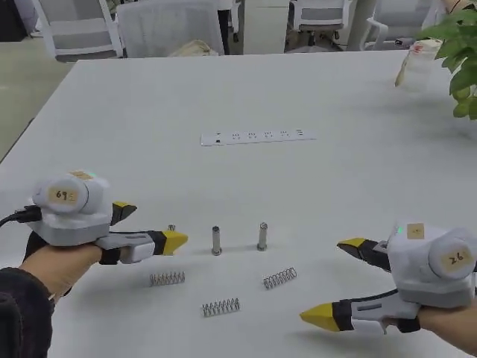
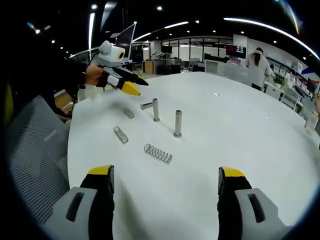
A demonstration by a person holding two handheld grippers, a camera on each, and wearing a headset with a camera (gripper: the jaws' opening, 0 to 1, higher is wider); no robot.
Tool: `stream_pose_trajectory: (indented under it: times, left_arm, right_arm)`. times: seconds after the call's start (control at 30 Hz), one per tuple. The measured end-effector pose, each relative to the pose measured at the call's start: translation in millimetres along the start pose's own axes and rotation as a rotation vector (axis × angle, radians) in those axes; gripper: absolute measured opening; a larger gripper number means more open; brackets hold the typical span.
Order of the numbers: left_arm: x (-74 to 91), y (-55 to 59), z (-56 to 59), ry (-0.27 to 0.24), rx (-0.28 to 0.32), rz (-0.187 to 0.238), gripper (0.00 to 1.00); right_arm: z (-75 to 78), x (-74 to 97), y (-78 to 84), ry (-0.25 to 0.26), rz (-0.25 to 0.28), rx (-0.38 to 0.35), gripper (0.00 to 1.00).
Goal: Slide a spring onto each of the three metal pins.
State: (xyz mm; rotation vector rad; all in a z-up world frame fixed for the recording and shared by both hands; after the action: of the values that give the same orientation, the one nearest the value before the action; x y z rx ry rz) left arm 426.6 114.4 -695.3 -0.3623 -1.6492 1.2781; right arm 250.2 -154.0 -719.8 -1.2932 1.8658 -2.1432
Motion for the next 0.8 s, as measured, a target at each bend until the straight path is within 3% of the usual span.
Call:
stream_pose_trajectory:
  times: [0.23, 0.53, 0.8]
  left_arm:
    - [-11.7, 5.1, -6.8, -0.041, 0.021, -0.035, 0.61]
    - [-23.3, 9.5, -8.8, -0.055, 0.031, -0.073, 0.56]
    - [-29.0, 9.5, -9.6, -0.066, 0.024, -0.088, 0.45]
  right_arm:
    - [1.9, 0.6, 1.0, 0.001, -0.003, -0.004, 0.85]
    - [3.1, -0.3, 3.0, -0.001, -0.010, -0.012, 0.85]
    - [3.1, -1.2, 4.0, -0.003, -0.014, -0.012, 0.84]
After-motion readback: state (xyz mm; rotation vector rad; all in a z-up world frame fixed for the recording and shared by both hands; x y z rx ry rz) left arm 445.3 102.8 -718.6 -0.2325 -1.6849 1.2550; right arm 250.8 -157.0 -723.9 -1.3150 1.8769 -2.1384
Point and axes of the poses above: the centre of the closed fingertips' face, and the gripper's own axes: x roughly backward along the fingers, z roughly to its right, y roughly out of its underside, the point moved 7 cm from there along x, roughly backward along the fingers, and after that the axes turned 2 degrees about -x, right-handed, at the moved point
